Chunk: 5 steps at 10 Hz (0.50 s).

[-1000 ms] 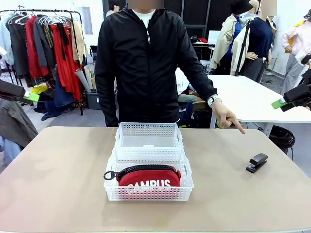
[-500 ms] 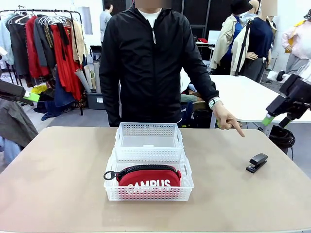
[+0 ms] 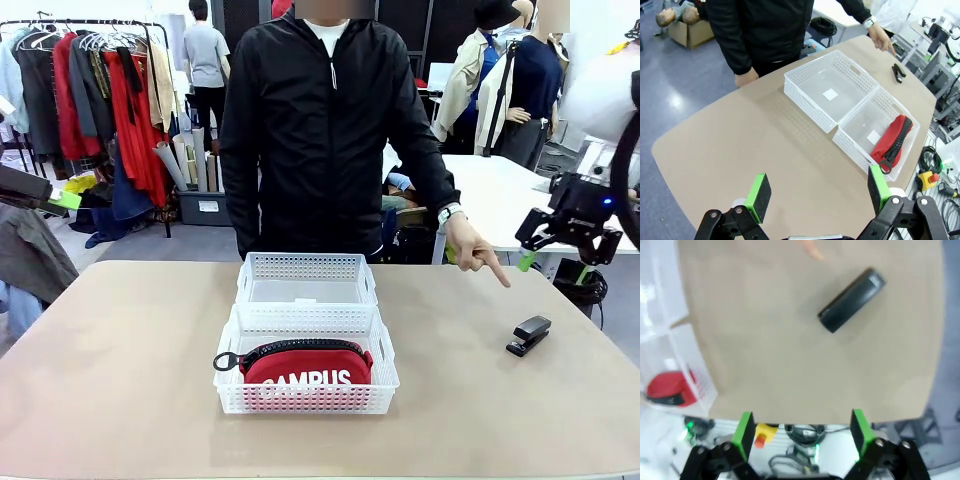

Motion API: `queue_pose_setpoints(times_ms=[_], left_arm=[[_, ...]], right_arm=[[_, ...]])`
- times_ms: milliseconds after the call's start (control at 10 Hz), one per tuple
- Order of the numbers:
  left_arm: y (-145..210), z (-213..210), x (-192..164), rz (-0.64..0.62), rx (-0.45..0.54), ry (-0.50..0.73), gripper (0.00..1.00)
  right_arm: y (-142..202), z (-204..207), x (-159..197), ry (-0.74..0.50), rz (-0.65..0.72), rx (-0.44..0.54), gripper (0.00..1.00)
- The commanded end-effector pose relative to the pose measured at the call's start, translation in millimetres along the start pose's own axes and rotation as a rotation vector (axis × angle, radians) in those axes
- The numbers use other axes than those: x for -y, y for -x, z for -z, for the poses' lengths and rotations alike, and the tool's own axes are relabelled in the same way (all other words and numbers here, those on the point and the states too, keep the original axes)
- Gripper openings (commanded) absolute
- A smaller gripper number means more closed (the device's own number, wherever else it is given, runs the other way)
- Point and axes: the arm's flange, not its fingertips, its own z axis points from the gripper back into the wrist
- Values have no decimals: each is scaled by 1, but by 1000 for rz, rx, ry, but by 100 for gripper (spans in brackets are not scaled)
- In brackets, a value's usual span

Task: Distribute items into two baskets.
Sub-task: Pick up the Stapler that the person points to.

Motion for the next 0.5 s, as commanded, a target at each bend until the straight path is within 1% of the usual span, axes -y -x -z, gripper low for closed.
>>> queue_pose_setpoints(times_ms=[0,200,400], left_arm=[[0,-1,0,5,5,1,100],[0,-1,0,5,5,1,100],[0,-1,0,5,5,1,100]], right_arm=[[-10,5,-8,77,147,-49,100],[-20,24,-4,85,262,-59,100],[-29,40,-2,62,333,-49,100]])
